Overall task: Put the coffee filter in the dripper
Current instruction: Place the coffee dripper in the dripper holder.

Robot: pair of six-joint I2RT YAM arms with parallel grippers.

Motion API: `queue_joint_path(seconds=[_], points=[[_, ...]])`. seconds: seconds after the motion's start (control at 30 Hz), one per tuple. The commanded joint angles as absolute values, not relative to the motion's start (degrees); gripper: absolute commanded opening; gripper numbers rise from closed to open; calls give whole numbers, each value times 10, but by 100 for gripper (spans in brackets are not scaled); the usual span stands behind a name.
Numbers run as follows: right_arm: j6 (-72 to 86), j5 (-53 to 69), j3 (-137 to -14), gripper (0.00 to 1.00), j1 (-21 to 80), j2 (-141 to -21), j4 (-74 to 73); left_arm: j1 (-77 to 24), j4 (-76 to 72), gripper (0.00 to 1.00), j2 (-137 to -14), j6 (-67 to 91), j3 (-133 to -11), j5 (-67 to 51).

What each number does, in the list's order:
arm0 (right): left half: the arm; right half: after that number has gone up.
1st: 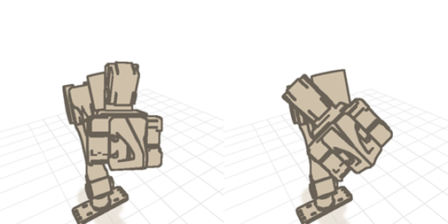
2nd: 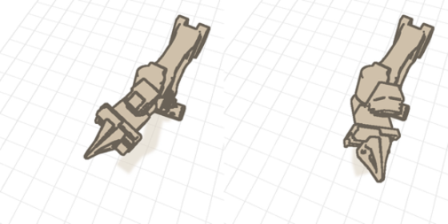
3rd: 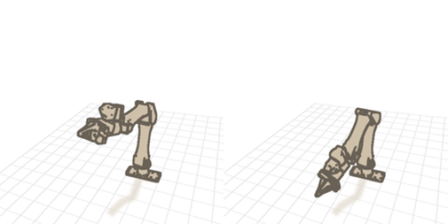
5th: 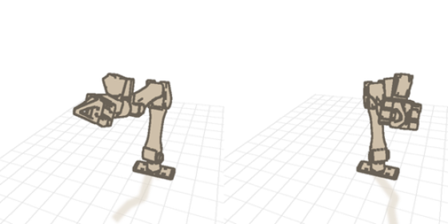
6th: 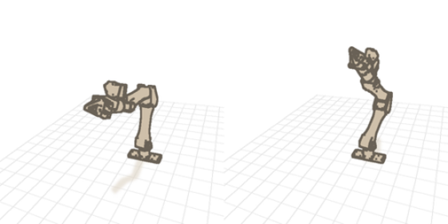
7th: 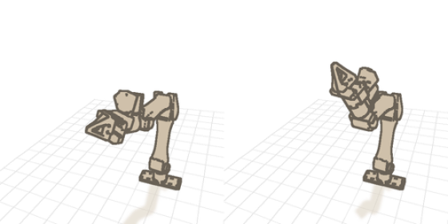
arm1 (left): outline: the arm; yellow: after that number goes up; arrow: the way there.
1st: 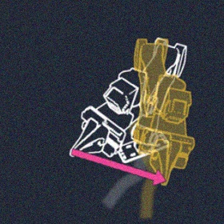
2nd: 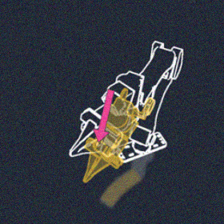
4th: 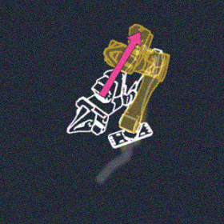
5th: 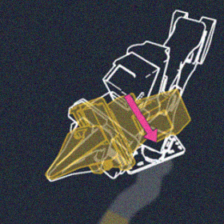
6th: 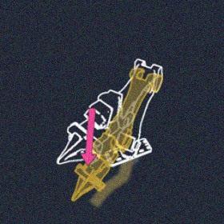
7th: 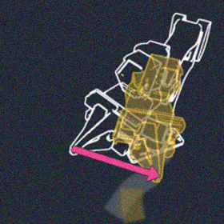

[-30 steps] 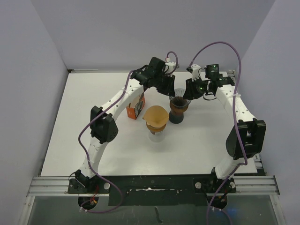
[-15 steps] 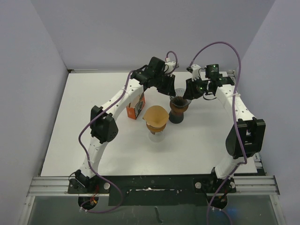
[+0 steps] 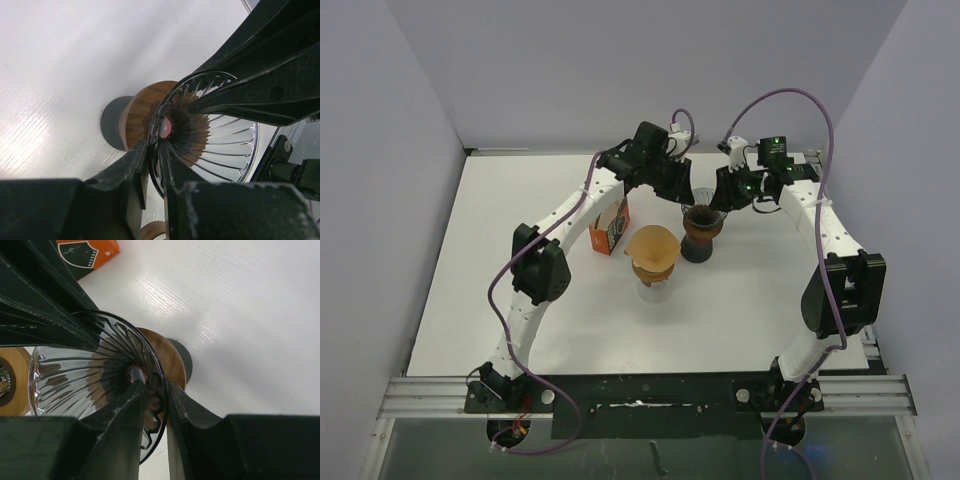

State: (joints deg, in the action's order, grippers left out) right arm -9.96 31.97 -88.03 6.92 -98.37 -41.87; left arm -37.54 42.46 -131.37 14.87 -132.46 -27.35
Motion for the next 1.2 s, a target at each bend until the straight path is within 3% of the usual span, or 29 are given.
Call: queue_joint_path(seconds=[0.0,0.93,1.17], points=[[-118,292,-877,22,75,-1017,-424,-377,469,1,-1352,128,-1296,-256],[-146,307,-807,23,69,-985,-390,-393,471,1,-1345,105,-1286,-235],[-145,326,-851,30,69,-988,-420,-392,467,7,-1335,107,-1306,-244]])
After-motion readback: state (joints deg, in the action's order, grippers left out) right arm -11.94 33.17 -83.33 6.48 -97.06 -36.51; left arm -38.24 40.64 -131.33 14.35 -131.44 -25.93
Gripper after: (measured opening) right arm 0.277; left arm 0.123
